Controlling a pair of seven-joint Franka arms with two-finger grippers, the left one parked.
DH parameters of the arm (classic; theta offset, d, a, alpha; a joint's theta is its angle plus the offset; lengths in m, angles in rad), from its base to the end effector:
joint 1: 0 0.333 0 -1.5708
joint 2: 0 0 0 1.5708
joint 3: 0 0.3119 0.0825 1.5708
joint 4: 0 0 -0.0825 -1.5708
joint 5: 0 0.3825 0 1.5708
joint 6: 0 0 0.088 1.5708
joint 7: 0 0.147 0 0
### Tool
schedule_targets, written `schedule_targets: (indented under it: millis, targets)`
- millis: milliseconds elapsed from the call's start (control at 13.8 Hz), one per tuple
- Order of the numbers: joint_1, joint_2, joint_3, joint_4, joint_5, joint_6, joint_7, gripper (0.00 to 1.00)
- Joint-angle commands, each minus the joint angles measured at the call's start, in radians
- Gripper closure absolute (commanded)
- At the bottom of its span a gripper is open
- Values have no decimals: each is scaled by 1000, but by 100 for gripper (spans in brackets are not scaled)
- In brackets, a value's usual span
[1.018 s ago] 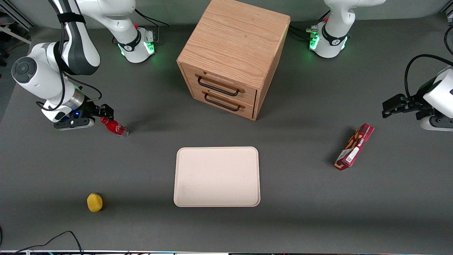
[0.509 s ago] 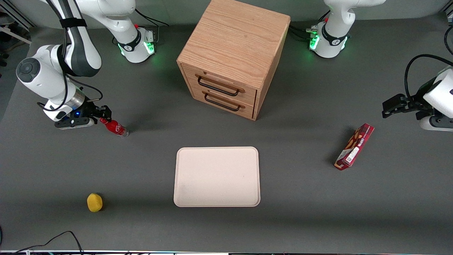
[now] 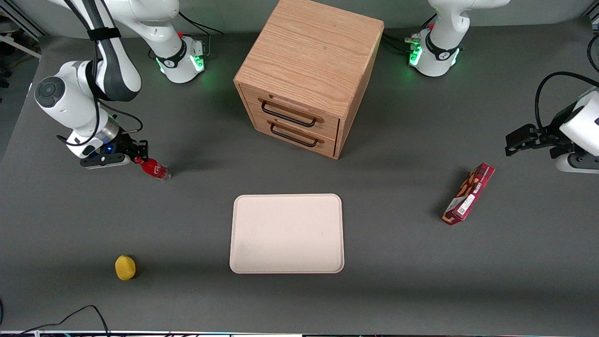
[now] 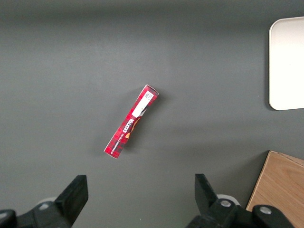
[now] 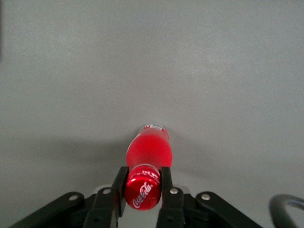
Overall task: Place coke bottle on tray
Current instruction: 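Close the right gripper around the bottle's cap end, then carry the bottle with the right gripper over the white tray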
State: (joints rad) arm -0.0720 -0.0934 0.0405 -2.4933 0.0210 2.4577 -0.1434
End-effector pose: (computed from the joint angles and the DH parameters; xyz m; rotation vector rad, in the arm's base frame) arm 0.4684 -0.0145 0.2832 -3.1318 -0.1503 -0.0916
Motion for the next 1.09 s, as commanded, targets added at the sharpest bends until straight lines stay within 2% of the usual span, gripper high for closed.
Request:
schedule_targets:
  millis: [0, 145, 364, 436, 582, 727, 873, 1018]
  targets:
    - [-2, -16, 39, 13, -4, 10, -1, 100]
    - [1, 12, 96, 91, -4, -25, 78, 100]
    - [3, 139, 199, 362, -16, -217, 226, 100]
    - [8, 205, 209, 487, -50, -296, 264, 100]
    - [66, 337, 216, 702, -70, -397, 350, 100]
    - [119, 452, 214, 865, -82, -428, 410, 100]
    - [197, 579, 210, 1031, -146, -463, 505, 100]
    - [277, 709, 197, 1201, -176, -523, 563, 100]
